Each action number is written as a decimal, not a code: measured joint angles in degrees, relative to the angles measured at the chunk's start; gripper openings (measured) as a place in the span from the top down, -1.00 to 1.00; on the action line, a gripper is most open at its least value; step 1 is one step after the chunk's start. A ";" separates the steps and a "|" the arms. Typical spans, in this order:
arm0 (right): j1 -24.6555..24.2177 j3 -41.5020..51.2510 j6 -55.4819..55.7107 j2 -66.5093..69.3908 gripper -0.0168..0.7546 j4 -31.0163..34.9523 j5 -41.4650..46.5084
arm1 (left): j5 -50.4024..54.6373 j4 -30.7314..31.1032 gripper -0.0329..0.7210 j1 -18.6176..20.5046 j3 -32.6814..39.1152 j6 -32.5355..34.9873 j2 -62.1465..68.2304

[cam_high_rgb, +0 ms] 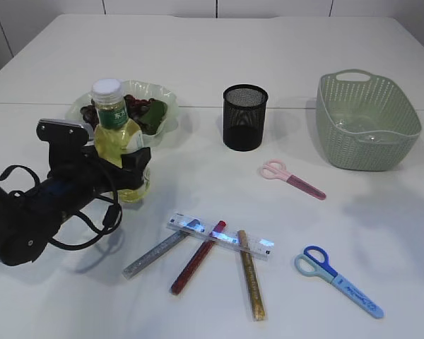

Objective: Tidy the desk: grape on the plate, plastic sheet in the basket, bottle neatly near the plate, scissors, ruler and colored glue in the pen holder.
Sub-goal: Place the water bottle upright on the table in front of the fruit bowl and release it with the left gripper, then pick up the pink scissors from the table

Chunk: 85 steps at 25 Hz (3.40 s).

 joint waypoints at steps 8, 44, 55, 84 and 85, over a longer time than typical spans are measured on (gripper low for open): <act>0.00 0.00 0.00 0.00 -0.50 0.00 0.03 | 0.00 0.84 -0.74 0.00 0.00 -0.27 -3.47; 0.00 0.00 -4.38 -0.08 -0.50 7.25 5.15 | 88.99 -8.20 -0.55 0.58 0.22 -1.35 -54.07; 5.83 -0.12 -4.38 0.13 -0.45 6.89 4.26 | 115.10 -9.61 -0.55 7.96 -9.03 5.77 -51.52; 15.91 -47.35 -23.51 45.49 -0.32 -0.02 9.33 | 131.92 -18.40 -0.55 7.96 -16.86 14.61 -49.80; 15.91 -47.64 -24.87 46.44 -0.31 -0.02 9.33 | 131.92 -18.40 -0.55 7.96 -16.86 14.61 -49.80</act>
